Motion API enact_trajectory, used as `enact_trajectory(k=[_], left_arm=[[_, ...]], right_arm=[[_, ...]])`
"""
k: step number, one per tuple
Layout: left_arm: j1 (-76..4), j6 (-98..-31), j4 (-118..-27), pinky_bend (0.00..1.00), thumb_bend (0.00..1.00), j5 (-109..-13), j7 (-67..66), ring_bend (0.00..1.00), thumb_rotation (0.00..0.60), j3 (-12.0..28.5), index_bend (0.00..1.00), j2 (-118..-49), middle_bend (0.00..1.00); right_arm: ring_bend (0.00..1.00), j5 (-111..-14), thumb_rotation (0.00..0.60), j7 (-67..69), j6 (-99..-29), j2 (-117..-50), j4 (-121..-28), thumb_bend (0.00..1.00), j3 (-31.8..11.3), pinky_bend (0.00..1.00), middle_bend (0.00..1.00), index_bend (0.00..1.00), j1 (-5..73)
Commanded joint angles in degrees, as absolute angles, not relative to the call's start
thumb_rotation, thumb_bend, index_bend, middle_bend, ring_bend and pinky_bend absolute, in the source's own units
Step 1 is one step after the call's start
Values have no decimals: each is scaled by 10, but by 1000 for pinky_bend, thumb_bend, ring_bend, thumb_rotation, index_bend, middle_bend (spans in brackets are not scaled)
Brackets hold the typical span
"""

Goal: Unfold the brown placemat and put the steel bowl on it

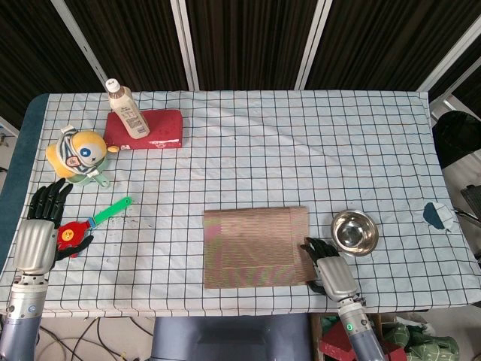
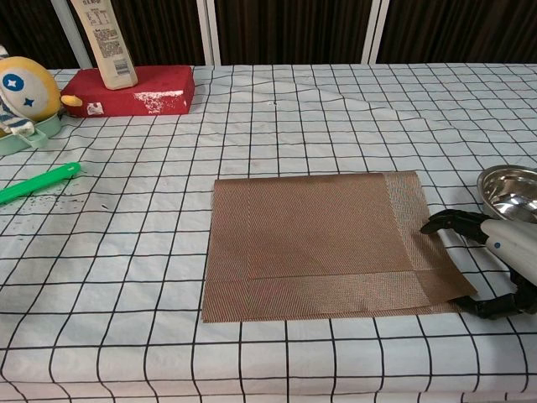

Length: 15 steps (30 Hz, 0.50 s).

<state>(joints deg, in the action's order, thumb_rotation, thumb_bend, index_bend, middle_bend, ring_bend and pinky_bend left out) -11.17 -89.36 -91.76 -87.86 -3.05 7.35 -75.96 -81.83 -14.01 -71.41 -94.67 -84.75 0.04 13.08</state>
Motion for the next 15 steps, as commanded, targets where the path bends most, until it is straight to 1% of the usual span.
enact_trajectory(k=[1, 15], left_arm=[[-112, -894, -918, 0, 29, -879, -30, 0, 600, 73, 0, -759, 0], [-111, -897, -918, 0, 29, -882, -29, 0, 600, 73, 0, -759, 0]], right_arm=[[85, -820, 600, -139, -715, -946, -848, 114, 2, 161, 80, 175, 130], [84, -825, 600, -138, -719, -944, -852, 115, 4, 161, 80, 176, 129]])
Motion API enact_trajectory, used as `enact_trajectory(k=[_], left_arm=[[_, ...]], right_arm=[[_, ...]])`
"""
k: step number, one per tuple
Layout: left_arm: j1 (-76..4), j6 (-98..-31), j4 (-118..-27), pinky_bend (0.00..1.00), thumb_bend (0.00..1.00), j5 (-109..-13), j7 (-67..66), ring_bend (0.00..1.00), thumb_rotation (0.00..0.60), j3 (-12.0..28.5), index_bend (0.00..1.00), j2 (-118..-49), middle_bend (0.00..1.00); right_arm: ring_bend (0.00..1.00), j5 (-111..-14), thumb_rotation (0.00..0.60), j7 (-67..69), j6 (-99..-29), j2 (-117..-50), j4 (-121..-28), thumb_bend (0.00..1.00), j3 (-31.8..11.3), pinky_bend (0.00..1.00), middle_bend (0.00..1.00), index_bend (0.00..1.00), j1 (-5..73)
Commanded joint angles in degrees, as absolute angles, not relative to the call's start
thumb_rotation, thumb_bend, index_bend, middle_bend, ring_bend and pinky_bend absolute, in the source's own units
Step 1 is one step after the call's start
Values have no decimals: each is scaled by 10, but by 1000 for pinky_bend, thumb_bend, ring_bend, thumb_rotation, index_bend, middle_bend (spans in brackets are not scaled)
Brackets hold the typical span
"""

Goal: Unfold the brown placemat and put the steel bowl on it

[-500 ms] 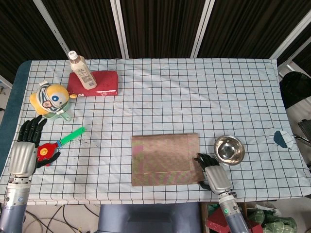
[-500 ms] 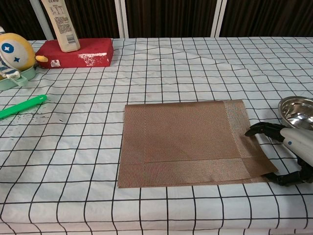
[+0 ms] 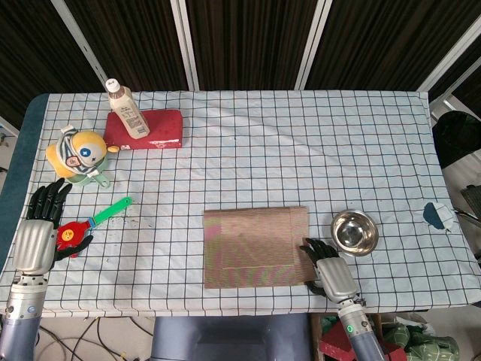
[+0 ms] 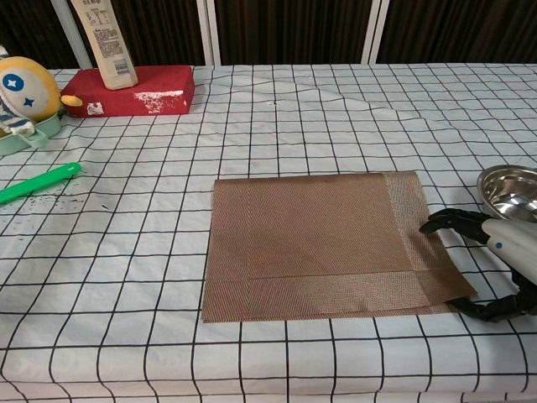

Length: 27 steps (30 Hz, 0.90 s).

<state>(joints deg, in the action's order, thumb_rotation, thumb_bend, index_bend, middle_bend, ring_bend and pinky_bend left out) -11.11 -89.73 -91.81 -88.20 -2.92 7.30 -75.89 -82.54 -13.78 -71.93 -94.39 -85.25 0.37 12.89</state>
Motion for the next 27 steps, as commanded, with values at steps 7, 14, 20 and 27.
enact_trajectory(k=[7, 14, 20, 27], left_arm=[[-111, -897, -919, 0, 29, -882, -27, 0, 600, 73, 0, -758, 0], [-111, -897, -918, 0, 29, -882, -26, 0, 600, 73, 0, -758, 0], [-111, -897, -918, 0, 29, -883, -26, 0, 600, 73, 0, -758, 0], [-111, -897, -918, 0, 29, -883, -25, 0, 600, 72, 0, -758, 0]], right_arm=[[85, -824, 600, -138, -719, -945, -853, 115, 3, 161, 80, 176, 129], [85, -825, 600, -139, -719, -946, -854, 116, 3, 161, 80, 186, 129], [91, -830, 600, -133, -722, -948, -852, 122, 3, 161, 84, 294, 129], [106, -845, 600, -118, -731, -953, -842, 183, 5, 161, 135, 419, 129]])
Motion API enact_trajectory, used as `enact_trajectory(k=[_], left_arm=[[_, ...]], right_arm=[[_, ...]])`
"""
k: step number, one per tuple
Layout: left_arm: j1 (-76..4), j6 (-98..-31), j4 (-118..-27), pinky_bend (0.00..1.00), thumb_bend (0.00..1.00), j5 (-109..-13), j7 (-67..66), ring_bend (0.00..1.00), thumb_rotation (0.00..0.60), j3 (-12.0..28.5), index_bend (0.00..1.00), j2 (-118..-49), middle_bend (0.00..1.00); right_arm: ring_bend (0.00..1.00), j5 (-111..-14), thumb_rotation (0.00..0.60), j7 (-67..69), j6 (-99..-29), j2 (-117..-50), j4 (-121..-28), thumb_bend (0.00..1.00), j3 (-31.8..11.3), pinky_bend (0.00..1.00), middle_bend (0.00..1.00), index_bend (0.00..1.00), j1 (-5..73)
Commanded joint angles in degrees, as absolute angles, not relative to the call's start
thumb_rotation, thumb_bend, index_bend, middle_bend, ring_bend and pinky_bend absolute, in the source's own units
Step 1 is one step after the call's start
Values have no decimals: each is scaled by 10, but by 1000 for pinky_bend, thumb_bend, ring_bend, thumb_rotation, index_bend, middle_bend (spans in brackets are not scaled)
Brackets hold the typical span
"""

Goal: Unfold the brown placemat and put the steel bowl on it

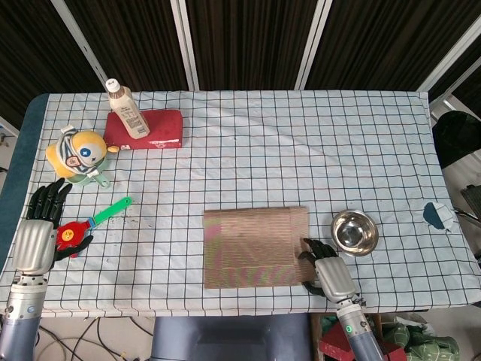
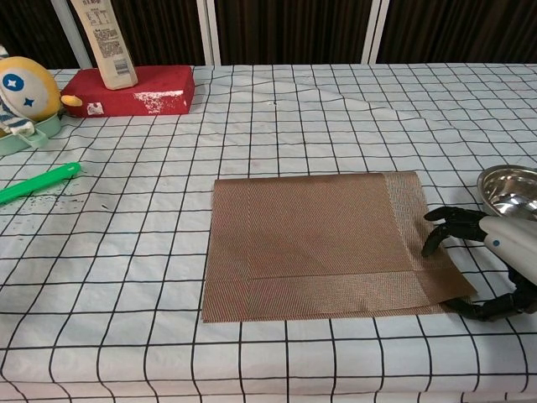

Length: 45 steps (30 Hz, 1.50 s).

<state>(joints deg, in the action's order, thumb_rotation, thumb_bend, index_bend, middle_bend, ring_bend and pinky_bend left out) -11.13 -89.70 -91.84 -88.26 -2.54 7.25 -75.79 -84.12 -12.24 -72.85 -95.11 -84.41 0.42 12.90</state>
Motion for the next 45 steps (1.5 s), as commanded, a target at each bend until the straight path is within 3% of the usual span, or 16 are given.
enact_trajectory(k=[1, 6, 32, 45], left_arm=[[-111, -897, -918, 0, 29, -883, -25, 0, 600, 72, 0, -758, 0], [-111, -897, -918, 0, 29, -883, -25, 0, 600, 72, 0, -758, 0], [-112, -891, -921, 0, 29, -878, -24, 0, 600, 71, 0, -757, 0], [-112, -890, -922, 0, 29, -877, -24, 0, 600, 71, 0, -757, 0]], right_arm=[[106, -848, 600, -115, -733, -954, -840, 205, 5, 161, 140, 430, 129], [107, -858, 600, -101, -739, -957, -831, 269, 6, 161, 146, 450, 129], [107, -877, 600, -82, -747, -955, -839, 333, 12, 161, 146, 497, 129], [107, -874, 600, -87, -742, -950, -848, 449, 12, 161, 153, 575, 130]])
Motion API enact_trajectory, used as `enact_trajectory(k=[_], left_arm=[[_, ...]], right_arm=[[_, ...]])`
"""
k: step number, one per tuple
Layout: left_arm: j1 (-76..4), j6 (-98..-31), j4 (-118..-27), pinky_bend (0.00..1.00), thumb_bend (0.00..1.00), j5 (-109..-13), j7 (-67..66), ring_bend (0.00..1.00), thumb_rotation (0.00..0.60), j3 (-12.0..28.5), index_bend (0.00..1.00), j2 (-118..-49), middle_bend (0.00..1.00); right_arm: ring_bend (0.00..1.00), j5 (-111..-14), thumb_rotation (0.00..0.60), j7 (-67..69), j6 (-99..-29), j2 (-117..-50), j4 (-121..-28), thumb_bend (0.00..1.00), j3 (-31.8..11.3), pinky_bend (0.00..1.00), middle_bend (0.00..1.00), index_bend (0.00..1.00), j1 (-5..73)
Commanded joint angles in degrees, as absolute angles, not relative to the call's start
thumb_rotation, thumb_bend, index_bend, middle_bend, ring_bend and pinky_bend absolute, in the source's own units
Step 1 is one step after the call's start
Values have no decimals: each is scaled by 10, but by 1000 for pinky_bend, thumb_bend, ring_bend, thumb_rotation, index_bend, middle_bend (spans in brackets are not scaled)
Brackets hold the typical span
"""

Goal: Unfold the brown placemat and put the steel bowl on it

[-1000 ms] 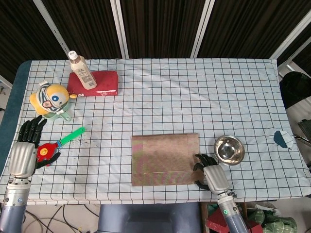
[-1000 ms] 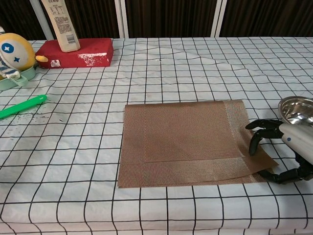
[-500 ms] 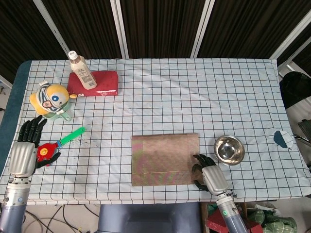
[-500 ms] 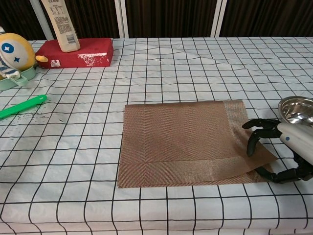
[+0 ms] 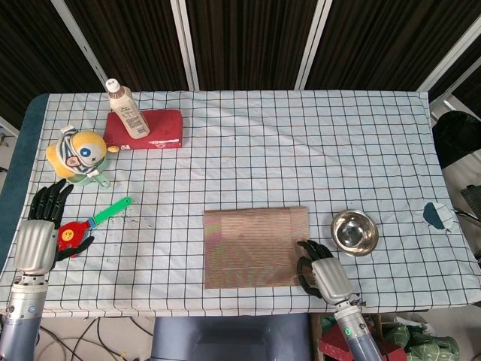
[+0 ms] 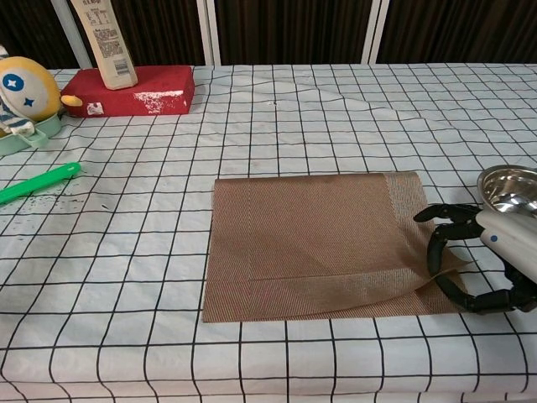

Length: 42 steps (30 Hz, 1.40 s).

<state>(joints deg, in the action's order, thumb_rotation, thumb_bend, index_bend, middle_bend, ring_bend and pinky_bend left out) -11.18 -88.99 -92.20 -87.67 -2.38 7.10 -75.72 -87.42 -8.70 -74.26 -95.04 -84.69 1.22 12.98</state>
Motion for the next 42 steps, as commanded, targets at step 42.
enact_trajectory(k=[42], left_arm=[[-118, -880, -897, 0, 29, -849, 11, 0, 600, 91, 0, -753, 0]], right_arm=[[107, -446, 600, -303, -673, -981, -952, 459, -313, 161, 183, 645, 359]])
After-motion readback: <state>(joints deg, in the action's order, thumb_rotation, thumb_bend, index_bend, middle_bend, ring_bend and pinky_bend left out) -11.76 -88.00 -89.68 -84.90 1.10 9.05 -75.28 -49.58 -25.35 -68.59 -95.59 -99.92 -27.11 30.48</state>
